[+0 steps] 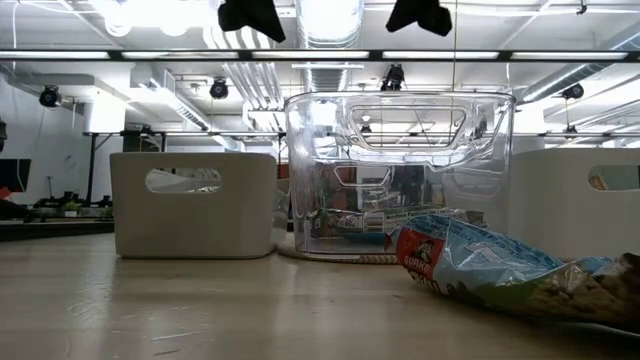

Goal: Pick and place Granola Bars by type
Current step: Put the blue granola bar into the transparent bin

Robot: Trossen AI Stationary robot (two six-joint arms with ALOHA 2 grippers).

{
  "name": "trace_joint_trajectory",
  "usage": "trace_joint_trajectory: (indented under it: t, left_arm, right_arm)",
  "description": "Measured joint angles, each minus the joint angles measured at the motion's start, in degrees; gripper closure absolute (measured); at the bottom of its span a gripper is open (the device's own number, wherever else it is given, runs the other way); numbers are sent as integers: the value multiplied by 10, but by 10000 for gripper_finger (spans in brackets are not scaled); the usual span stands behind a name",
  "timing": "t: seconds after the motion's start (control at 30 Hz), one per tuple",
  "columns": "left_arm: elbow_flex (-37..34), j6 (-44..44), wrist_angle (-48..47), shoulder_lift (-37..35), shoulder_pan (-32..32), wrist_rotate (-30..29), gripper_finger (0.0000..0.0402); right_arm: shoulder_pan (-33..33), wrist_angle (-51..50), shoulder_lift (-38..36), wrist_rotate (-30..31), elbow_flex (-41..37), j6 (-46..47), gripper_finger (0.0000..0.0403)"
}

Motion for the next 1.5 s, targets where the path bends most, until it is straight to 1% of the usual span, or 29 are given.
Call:
trace_joint_trajectory:
  t: [0.13, 0.23, 0.67, 0.77, 0.97, 1.1, 1.43, 1.5]
  left_arm:
    - [0, 27, 3, 0, 25, 35, 401]
    - [0, 48, 3, 0, 36, 46, 401]
    - [0, 76, 3, 0, 51, 72, 401]
    - [0, 76, 3, 0, 51, 72, 401]
    - [0, 76, -1, 0, 52, 72, 401]
    - [0, 81, -5, 0, 52, 72, 401]
    - [0, 93, -38, -15, 60, 68, 401]
    - [0, 95, -44, -16, 63, 66, 401]
  right_arm:
    - [-18, 34, 19, -38, 0, 12, 394]
    - [-25, 52, 27, -49, 0, 19, 394]
    - [-36, 63, 42, -49, 18, 29, 394]
    - [-47, 69, 51, -49, 24, 61, 394]
    - [-76, 129, 100, -49, 27, 141, 394]
    - [-88, 166, 135, -49, 28, 176, 394]
    - [-90, 171, 223, -34, 28, 199, 394]
    - [-90, 170, 240, -32, 27, 217, 394]
